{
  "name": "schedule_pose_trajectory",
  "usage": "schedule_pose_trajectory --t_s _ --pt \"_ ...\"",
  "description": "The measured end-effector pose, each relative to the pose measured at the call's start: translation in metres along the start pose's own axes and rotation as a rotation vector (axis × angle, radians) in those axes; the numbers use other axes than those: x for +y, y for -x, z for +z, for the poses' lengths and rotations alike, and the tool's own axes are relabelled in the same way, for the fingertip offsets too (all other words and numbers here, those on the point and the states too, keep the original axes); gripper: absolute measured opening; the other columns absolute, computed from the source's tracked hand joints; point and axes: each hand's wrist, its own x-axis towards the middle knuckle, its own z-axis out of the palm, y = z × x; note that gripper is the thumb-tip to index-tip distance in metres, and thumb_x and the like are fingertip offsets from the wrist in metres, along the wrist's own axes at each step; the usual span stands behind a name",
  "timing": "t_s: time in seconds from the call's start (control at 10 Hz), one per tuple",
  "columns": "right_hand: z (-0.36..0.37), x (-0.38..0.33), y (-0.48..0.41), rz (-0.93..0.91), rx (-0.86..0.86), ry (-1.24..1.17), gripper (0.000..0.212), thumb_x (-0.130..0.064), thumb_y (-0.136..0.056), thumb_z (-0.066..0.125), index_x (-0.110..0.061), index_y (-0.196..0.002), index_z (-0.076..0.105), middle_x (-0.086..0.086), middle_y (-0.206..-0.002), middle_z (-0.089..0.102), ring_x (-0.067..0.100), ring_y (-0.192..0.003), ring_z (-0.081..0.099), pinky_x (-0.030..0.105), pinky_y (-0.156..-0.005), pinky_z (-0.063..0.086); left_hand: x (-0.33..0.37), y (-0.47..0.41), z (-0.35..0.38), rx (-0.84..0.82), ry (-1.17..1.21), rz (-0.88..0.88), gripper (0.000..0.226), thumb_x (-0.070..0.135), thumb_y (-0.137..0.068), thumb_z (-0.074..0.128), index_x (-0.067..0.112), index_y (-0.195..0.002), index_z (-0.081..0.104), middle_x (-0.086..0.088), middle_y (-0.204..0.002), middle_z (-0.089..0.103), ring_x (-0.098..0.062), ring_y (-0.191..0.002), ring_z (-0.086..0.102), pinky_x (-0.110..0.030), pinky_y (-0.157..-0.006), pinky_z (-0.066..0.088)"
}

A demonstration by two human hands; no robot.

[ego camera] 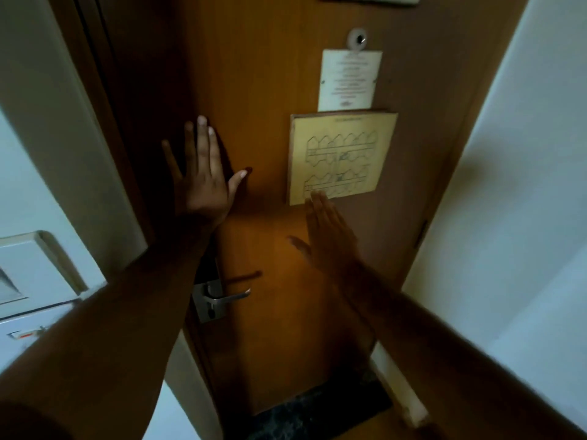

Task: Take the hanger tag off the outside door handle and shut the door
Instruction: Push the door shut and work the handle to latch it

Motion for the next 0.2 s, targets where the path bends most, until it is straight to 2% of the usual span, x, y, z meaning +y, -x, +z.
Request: schedule_pose_trajectory --t_s 0.1,0.2 --pt "-0.052 0.037 -0.007 0.034 0.069 0.048 0.094 -0.059 -0.098 0.062 0.012 -0.154 0.038 0.034 -0.161 0.035 0.046 -0.152 0.032 0.055 -0.124 0.030 0.016 0.004 -0.027 -0.071 0.232 -0.040 0.095 0.072 -0.109 0.025 0.002 -0.170 0.004 -0.020 -0.179 0.001 -0.037 -0.167 0.005 -0.070 -0.130 0.013" --pt "-0.110 0.065 -0.013 0.055 0.129 0.082 0.093 -0.063 -0.101 0.050 0.010 -0.157 0.033 0.032 -0.165 0.031 0.044 -0.155 0.027 0.056 -0.127 0.027 0.034 0.000 -0.055 -0.083 0.290 -0.023 0.098 0.073 -0.106 0.025 0.001 -0.170 0.004 -0.018 -0.179 0.001 -0.033 -0.167 0.005 -0.066 -0.132 0.014"
